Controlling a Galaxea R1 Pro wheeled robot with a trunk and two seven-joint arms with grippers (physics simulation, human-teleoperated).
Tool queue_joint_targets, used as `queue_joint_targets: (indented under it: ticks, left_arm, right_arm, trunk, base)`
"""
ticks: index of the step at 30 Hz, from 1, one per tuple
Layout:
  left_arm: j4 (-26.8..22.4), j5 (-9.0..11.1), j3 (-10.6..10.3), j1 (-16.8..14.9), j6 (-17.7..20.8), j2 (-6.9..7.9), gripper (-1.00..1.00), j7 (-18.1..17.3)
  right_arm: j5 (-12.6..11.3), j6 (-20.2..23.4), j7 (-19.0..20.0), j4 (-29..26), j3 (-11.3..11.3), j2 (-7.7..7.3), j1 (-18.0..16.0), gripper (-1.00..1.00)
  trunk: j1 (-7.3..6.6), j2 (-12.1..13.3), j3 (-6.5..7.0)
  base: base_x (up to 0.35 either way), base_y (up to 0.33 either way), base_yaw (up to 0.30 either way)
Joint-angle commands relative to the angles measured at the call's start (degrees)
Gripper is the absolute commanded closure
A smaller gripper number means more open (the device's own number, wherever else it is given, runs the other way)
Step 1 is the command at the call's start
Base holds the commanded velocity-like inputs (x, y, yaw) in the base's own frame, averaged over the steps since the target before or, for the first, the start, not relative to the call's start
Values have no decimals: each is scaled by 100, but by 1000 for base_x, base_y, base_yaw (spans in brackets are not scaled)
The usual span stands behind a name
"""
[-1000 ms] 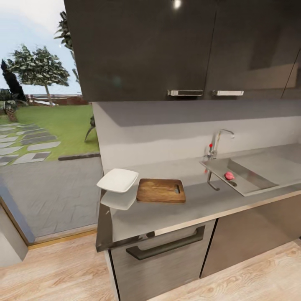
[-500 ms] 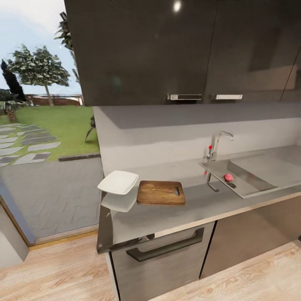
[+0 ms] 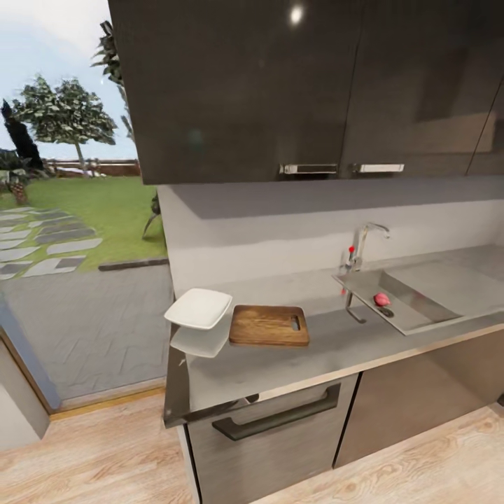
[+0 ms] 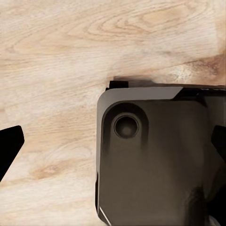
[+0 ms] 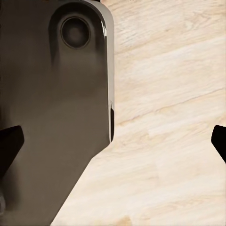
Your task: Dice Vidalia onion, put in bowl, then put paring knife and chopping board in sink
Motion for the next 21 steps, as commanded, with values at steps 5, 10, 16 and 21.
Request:
queue_joint_targets:
  ticks: [5,10,16,21]
  left_arm:
    - [-22,1,15,5,38,-2,-100,0]
    - [-22,1,15,5,38,-2,-100,0]
    - [-22,1,15,5,38,-2,-100,0]
    - [-22,1,15,5,37,-2,-100,0]
  right_arm:
    - [-3,-220,-2,-2,-1,0,1,-100]
    - [-2,-288,-2,-2,-1,0,1,-100]
    - [-2,-313,-7,-3,2,-4,1,-100]
    - [-2,-369,-10,-11,2,-14,1,-100]
  trunk:
    - [-109,198,85]
    - [-219,398,175]
    - [-351,639,283]
    - [-461,840,373]
  base:
    - [0,0,0]
    - [0,0,0]
    - [0,0,0]
    - [0,0,0]
